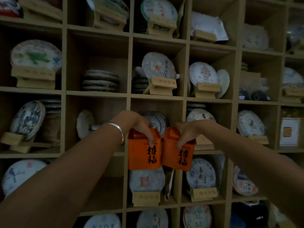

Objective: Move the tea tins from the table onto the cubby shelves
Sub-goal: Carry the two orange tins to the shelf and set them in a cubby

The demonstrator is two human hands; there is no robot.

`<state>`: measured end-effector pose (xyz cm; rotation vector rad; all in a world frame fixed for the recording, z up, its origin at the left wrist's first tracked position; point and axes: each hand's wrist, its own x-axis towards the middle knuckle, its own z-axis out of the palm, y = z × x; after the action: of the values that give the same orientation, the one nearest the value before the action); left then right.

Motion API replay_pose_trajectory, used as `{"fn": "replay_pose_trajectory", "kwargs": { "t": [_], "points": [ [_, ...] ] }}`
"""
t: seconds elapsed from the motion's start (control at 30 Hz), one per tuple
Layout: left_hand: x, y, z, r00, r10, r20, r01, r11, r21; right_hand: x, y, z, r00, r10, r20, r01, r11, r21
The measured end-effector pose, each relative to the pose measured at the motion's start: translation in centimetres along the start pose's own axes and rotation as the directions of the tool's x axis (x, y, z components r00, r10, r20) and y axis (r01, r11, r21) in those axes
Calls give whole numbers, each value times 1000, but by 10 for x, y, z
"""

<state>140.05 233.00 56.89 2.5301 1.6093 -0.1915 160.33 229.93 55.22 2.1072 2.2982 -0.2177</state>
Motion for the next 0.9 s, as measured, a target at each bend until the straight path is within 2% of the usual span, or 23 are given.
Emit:
{"fn": "replay_pose_trajectory", "kwargs": {
  "t": [0.4,0.77,0.9],
  "points": [
    [81,-23,-25,999,-33,34,31,999,43,94,8,-26,997,-56,56,58,998,-23],
    [142,-38,-23,997,-69,44,71,997,-40,155,21,-27,990,-80,115,95,987,-129],
    [155,-41,-24,996,-64,65,68,995,-67,170,27,-30,985,-78,155,95,990,-102]
  ]
}}
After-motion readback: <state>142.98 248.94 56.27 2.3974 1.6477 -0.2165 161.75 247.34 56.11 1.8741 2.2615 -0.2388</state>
